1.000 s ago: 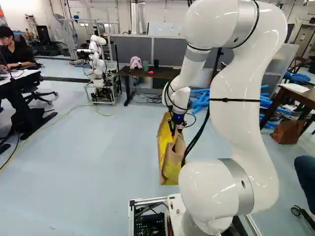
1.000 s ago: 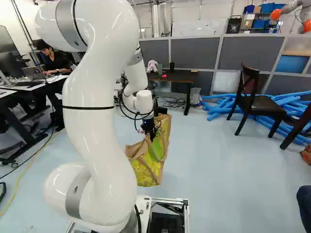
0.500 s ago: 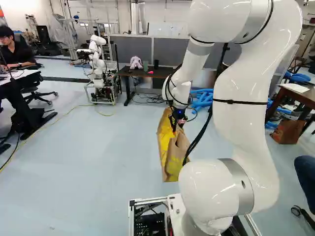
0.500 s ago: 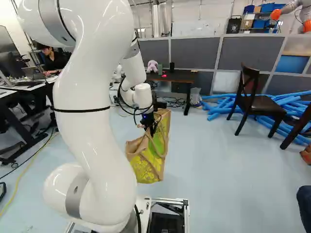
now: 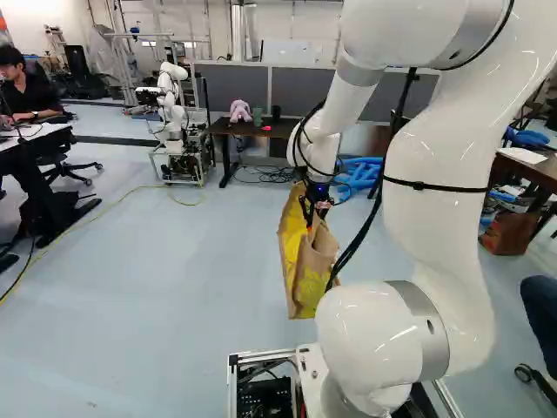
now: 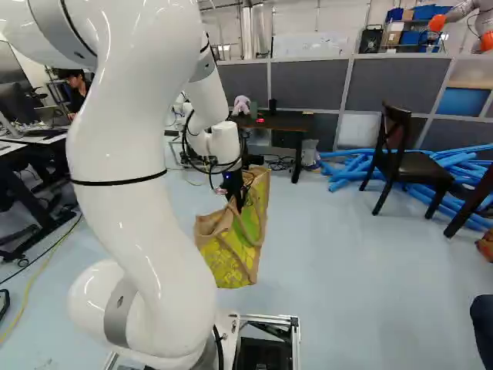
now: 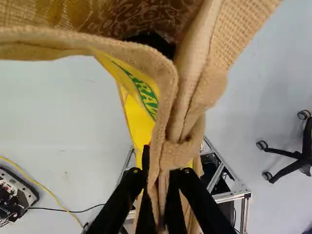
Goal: Pick up the bag on the ground and place it on the table
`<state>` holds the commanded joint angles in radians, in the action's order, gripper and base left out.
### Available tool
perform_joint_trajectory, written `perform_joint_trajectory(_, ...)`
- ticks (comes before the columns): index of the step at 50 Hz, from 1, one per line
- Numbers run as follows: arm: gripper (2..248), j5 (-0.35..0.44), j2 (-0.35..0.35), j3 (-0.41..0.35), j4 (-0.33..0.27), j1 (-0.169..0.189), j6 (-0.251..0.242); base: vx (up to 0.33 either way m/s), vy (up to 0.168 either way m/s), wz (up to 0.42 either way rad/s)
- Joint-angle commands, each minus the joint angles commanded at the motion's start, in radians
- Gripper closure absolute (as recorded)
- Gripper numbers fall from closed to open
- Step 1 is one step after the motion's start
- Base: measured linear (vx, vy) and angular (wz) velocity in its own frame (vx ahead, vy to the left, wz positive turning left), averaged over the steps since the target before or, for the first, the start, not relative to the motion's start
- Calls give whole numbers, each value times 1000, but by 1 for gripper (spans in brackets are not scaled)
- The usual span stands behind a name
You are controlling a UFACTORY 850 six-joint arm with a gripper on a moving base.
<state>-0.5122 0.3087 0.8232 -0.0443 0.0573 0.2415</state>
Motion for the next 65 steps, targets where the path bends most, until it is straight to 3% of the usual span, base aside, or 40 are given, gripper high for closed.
perform_joint_trajectory(28, 229, -123, -93, 6, 48, -3, 0, 0, 0, 0)
perform_joint_trajectory(65, 229, -264, -214, 20, 65, -7, 0, 0, 0, 0)
